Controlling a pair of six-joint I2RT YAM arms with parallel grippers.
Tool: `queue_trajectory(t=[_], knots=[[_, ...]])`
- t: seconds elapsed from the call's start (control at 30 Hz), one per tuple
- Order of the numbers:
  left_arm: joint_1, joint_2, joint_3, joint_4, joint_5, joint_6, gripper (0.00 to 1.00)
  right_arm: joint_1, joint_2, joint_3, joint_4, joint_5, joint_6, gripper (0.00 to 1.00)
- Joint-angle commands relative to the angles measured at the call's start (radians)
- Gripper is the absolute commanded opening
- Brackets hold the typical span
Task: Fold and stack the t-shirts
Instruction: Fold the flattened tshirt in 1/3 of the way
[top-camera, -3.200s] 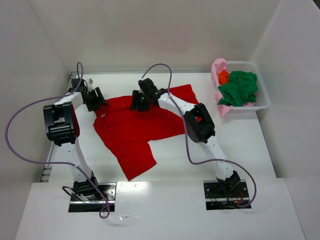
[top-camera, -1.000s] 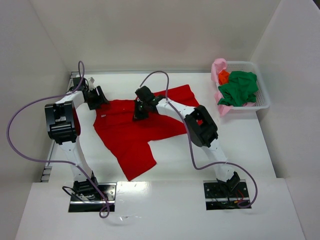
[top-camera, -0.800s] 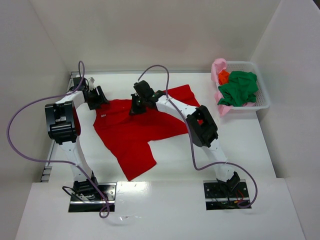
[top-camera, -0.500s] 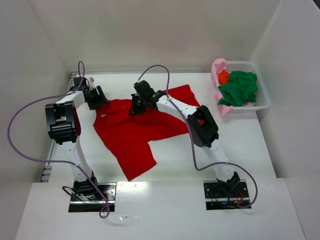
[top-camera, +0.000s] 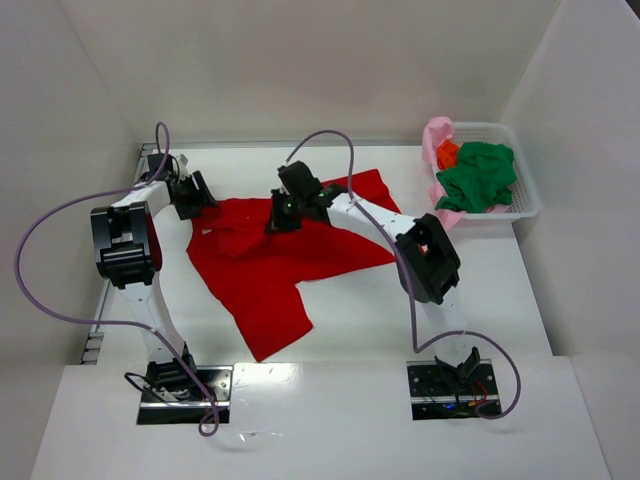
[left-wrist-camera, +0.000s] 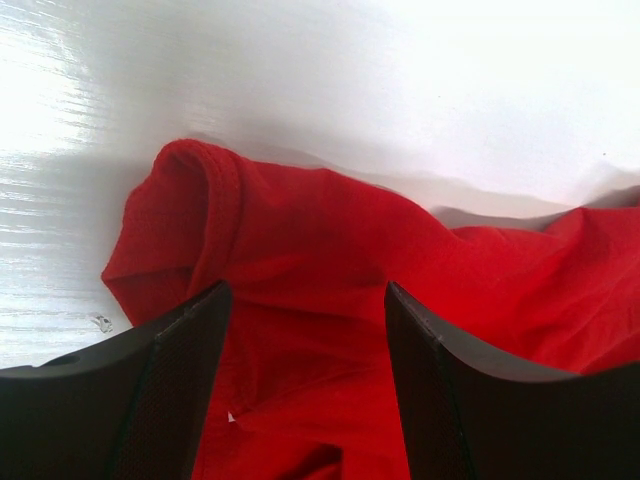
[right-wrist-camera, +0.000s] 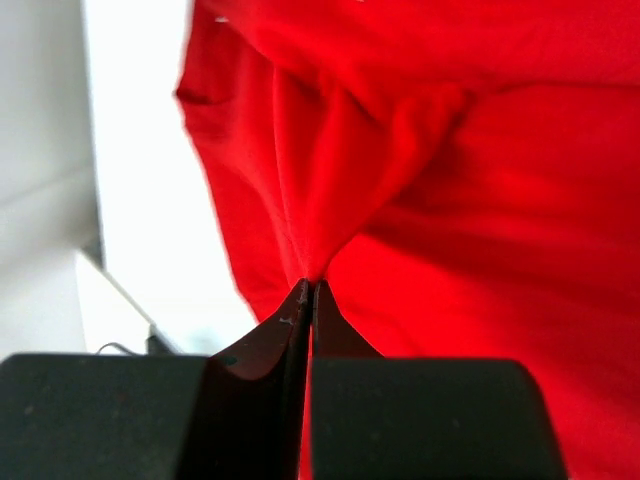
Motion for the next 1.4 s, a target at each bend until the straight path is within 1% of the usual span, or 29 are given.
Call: queue_trajectory(t=[0.0, 0.23, 0.47, 0.57, 0.77, 0.93, 1.03, 1.07, 1.2, 1.27, 1.3, 1.33, 1.37], knots=[[0.005, 0.049, 0.009, -0.025, -0.057, 0.016, 0.72, 0.012, -0.108, -0.053, 0.059, -0.031, 0.029, 0.00], [0.005, 0.049, 0.009, -0.025, -0.057, 0.016, 0.72, 0.021, -0.145, -0.211, 0.081, -0.051, 0.038, 0.00], [0.005, 0.049, 0.009, -0.025, -0.057, 0.016, 0.72, 0.050, -0.083, -0.211, 0.056, -0.090, 0.020, 0.00], [0.005, 0.049, 0.009, -0.025, -0.057, 0.016, 0.72, 0.050, -0.094, -0.220, 0.047, -0.100, 0.020, 0.00], [0.005, 0.049, 0.018, -0.025, -0.057, 0.016, 0.72, 0.050, -0.170, -0.281, 0.029, -0.081, 0.009, 0.00], [0.005, 0.049, 0.018, -0.025, -0.057, 0.016, 0.72, 0.050, -0.151, -0.304, 0.015, -0.059, 0.000, 0.00], [0.005, 0.049, 0.018, -0.025, -0.057, 0.016, 0.72, 0.050, -0.129, -0.305, 0.006, -0.012, 0.000, 0.01], [0.005, 0.049, 0.018, -0.025, -0.048, 0.016, 0.72, 0.050, -0.115, -0.295, -0.011, 0.004, 0.000, 0.10], [0.005, 0.049, 0.018, -0.025, -0.048, 0.016, 0.72, 0.050, -0.085, -0.236, -0.048, 0.027, -0.032, 0.36], [0.005, 0.049, 0.018, -0.036, -0.037, 0.025, 0.72, 0.050, -0.085, -0.190, -0.063, 0.048, -0.033, 0.42], [0.005, 0.049, 0.018, -0.036, -0.037, 0.025, 0.72, 0.050, -0.100, -0.176, -0.063, 0.048, -0.033, 0.48], [0.005, 0.049, 0.018, -0.036, -0.028, 0.025, 0.72, 0.050, -0.109, -0.147, -0.072, 0.065, -0.033, 0.52], [0.005, 0.049, 0.018, -0.036, -0.028, 0.025, 0.72, 0.050, -0.120, -0.134, -0.072, 0.065, -0.033, 0.54]])
